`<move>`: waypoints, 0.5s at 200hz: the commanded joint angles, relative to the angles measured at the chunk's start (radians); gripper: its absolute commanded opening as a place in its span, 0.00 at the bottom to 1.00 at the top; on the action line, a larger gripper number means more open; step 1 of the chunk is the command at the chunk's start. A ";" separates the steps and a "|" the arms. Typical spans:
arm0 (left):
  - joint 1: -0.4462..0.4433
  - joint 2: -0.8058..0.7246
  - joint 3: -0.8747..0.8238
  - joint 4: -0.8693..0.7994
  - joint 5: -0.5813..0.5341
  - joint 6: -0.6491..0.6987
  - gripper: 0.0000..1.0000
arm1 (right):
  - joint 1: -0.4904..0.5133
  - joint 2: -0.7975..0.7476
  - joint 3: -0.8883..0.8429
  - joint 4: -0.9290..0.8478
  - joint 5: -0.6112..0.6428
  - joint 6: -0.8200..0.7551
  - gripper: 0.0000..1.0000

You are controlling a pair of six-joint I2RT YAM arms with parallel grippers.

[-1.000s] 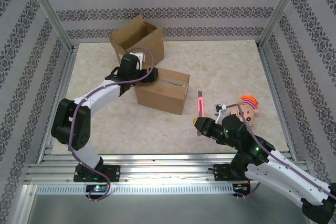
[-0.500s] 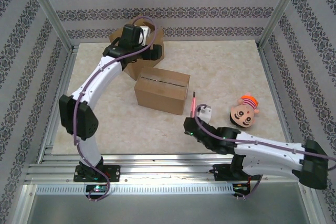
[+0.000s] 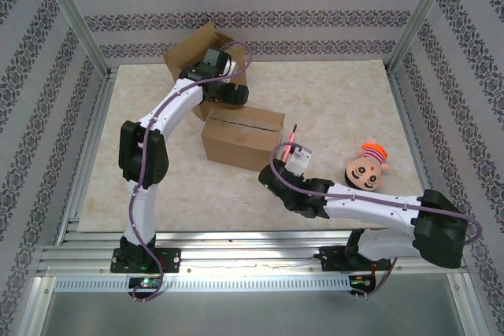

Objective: Unpack the express box

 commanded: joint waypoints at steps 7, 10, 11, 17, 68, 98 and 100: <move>-0.011 -0.028 -0.002 -0.076 0.010 0.038 0.92 | -0.084 0.036 0.022 0.060 -0.003 -0.042 0.00; -0.012 -0.033 -0.010 -0.079 0.010 0.039 0.92 | -0.096 0.042 0.023 0.067 -0.011 -0.053 0.00; -0.013 -0.035 -0.013 -0.080 0.009 0.039 0.92 | -0.100 0.044 0.025 0.069 -0.015 -0.058 0.00; -0.012 -0.048 -0.033 -0.082 0.006 0.039 0.92 | -0.123 0.056 0.032 0.079 -0.031 -0.077 0.00; -0.012 -0.223 -0.287 -0.083 -0.053 0.013 0.92 | -0.296 0.177 0.089 0.214 -0.172 -0.207 0.00; -0.014 -0.332 -0.446 -0.072 -0.057 -0.047 0.91 | -0.381 0.256 0.163 0.263 -0.279 -0.268 0.00; -0.014 -0.339 -0.457 -0.071 -0.055 -0.051 0.91 | -0.386 0.262 0.168 0.267 -0.286 -0.270 0.00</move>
